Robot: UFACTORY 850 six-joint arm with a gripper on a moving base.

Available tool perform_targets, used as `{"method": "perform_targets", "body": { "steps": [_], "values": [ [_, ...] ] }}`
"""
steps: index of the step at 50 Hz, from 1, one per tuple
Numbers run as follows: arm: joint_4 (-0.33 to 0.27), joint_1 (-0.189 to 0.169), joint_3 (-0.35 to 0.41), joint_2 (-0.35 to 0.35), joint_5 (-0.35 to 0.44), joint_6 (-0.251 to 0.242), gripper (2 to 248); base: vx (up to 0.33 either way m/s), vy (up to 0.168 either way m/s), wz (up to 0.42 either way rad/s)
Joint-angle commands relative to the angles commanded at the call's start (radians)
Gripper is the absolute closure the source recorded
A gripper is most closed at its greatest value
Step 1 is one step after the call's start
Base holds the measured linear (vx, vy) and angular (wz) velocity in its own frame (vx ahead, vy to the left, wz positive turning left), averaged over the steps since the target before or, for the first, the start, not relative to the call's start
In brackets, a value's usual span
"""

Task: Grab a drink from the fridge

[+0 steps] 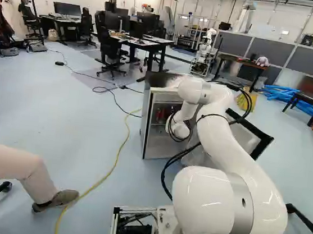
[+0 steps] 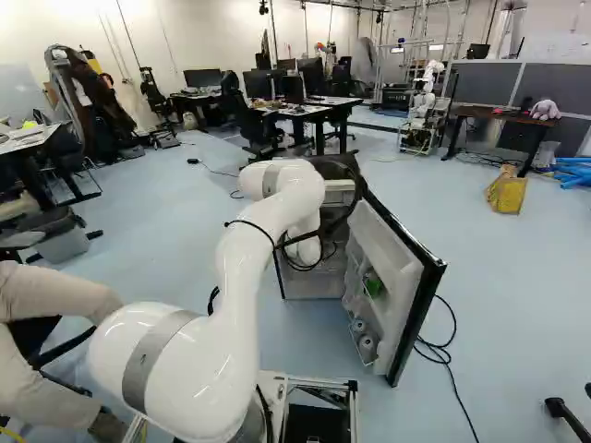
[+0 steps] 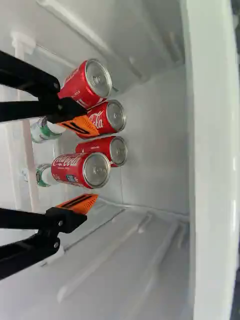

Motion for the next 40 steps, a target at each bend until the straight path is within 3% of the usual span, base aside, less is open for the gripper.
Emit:
{"method": "perform_targets", "body": {
  "steps": [40],
  "values": [
    [0.0,0.0,-0.016,-0.019,0.0,0.0,77,0.0,0.0,0.0]
  ]
}}
